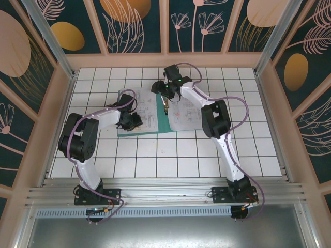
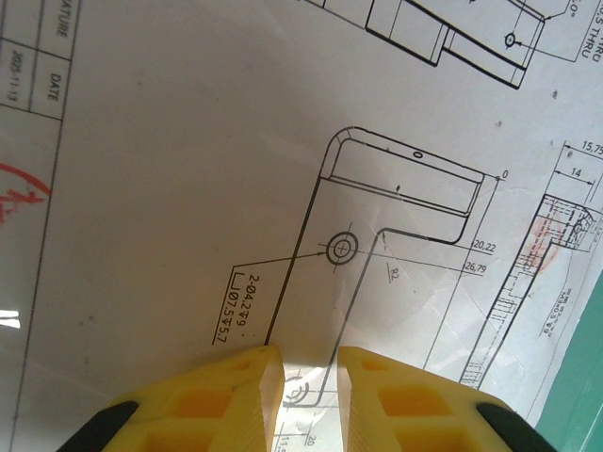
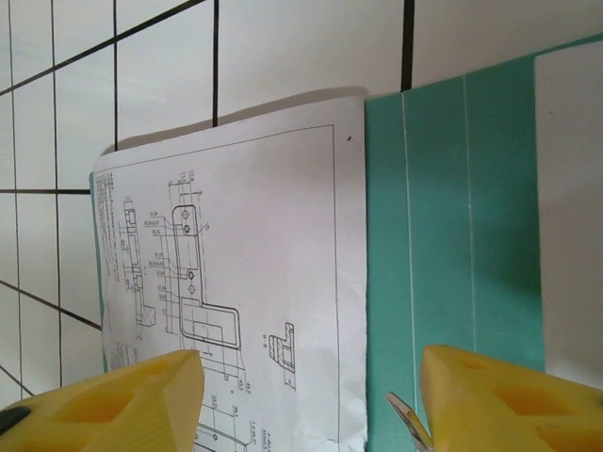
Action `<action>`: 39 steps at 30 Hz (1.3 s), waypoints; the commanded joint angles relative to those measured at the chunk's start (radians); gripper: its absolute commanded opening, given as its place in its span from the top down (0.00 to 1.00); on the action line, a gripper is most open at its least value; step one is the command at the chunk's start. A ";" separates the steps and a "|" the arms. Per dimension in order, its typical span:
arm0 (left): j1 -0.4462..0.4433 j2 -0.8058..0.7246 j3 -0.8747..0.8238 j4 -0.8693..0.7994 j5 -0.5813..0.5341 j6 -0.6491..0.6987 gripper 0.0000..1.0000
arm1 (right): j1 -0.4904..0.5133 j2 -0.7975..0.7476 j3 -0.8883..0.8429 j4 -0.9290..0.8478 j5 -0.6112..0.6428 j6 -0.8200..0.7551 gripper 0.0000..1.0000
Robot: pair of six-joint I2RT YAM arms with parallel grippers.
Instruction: Put the files into the folder
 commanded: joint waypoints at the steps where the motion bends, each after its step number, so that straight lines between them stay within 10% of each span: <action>1: -0.017 0.057 -0.035 -0.081 0.018 -0.014 0.74 | 0.015 -0.103 -0.045 0.029 -0.052 -0.014 0.37; 14: -0.017 0.054 -0.036 -0.082 0.021 -0.015 0.74 | 0.026 -0.502 -0.600 0.244 -0.012 0.135 0.37; 24: -0.063 0.066 -0.043 -0.077 0.058 0.000 0.74 | -0.062 -0.802 -1.109 0.516 -0.020 0.573 0.40; 39: -0.285 0.106 -0.044 0.005 0.150 -0.115 0.74 | -0.100 -0.729 -1.131 0.568 -0.055 0.723 0.48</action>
